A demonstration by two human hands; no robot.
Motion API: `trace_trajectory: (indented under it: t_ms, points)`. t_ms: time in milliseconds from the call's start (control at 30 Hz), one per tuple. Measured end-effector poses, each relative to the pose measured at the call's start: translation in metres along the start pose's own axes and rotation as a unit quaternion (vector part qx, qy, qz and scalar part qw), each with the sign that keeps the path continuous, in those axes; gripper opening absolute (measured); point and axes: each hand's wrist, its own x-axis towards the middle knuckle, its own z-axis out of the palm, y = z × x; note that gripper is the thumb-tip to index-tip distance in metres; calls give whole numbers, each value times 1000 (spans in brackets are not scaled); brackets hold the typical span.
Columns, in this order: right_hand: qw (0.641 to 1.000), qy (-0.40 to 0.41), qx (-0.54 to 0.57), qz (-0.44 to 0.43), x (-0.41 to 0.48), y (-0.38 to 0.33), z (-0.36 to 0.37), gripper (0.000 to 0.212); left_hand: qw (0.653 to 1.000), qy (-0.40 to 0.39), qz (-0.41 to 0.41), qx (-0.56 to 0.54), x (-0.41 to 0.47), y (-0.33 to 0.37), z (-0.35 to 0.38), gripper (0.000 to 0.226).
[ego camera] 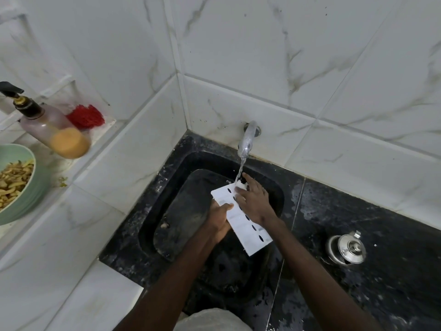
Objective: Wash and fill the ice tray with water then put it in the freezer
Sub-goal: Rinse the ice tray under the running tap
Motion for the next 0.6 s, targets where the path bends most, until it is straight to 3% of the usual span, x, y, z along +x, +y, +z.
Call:
trace_trajectory:
  t_ms: [100, 200, 333, 500, 600]
  points:
    - [1000, -9, 20, -22, -1, 2, -2, 38, 1000, -2, 29, -9, 2, 3, -5, 46]
    - [999, 32, -13, -1, 4, 8, -10, 36, 999, 13, 32, -1, -1, 2, -3, 59]
    - [998, 46, -28, 14, 6, -1, -11, 39, 1000, -10, 27, 7, -2, 1, 4, 43]
    - [998, 8, 53, -25, 2, -5, -5, 39, 999, -8, 47, -7, 2, 14, 0, 61]
    - [999, 49, 7, -19, 5, 3, -10, 37, 999, 22, 45, 8, -2, 12, 3, 64]
